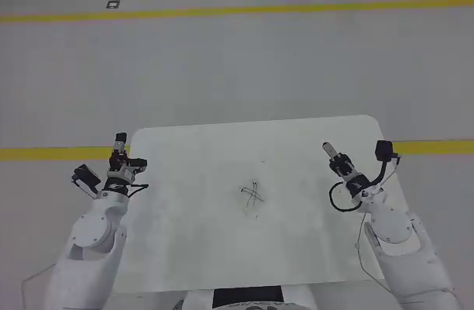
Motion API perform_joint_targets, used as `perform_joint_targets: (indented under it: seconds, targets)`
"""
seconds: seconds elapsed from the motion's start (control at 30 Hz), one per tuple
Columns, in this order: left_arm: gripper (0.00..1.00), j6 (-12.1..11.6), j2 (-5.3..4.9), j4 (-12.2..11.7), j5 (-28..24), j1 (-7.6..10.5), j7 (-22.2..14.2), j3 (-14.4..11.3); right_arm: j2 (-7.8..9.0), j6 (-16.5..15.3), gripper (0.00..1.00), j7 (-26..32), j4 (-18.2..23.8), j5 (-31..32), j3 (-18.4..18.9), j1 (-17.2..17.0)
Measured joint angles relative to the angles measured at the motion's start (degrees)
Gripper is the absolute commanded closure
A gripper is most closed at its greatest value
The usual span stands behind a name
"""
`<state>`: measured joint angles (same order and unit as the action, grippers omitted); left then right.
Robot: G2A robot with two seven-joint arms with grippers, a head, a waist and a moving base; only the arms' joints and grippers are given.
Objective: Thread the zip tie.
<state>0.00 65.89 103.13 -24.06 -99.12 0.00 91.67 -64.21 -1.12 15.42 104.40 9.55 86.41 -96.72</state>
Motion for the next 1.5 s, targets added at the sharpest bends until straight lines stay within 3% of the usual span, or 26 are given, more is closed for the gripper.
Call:
perform_joint_targets:
  seconds: [0.17, 0.43, 0.53, 0.93, 1.1, 1.37, 1.5]
  targets:
    - [0.0, 0.0, 0.0, 0.0, 0.0, 0.0, 0.0, 0.0, 0.21, 1.9, 0.0, 7.6, 0.9, 7.9, -3.6, 5.5]
    - [0.0, 0.0, 0.0, 0.0, 0.0, 0.0, 0.0, 0.0, -0.25, 6.9, 0.0, 17.2, -2.7, 16.0, -11.9, 15.3]
    - [0.0, 0.0, 0.0, 0.0, 0.0, 0.0, 0.0, 0.0, -0.24, 6.3, 0.0, 21.0, -2.8, 15.9, -13.2, 16.0]
    - [0.0, 0.0, 0.0, 0.0, 0.0, 0.0, 0.0, 0.0, -0.18, 5.6, 0.0, 22.0, -2.2, 16.4, -13.4, 16.6]
    - [0.0, 0.0, 0.0, 0.0, 0.0, 0.0, 0.0, 0.0, -0.22, 4.7, 0.0, 34.9, -1.6, 16.6, -17.5, 22.6]
    - [0.0, 0.0, 0.0, 0.0, 0.0, 0.0, 0.0, 0.0, -0.72, 9.2, 0.0, 57.0, -1.5, 22.0, -27.4, 32.3]
    - [0.0, 0.0, 0.0, 0.0, 0.0, 0.0, 0.0, 0.0, -0.76, 9.1, 0.0, 59.5, -1.7, 22.5, -28.4, 33.0]
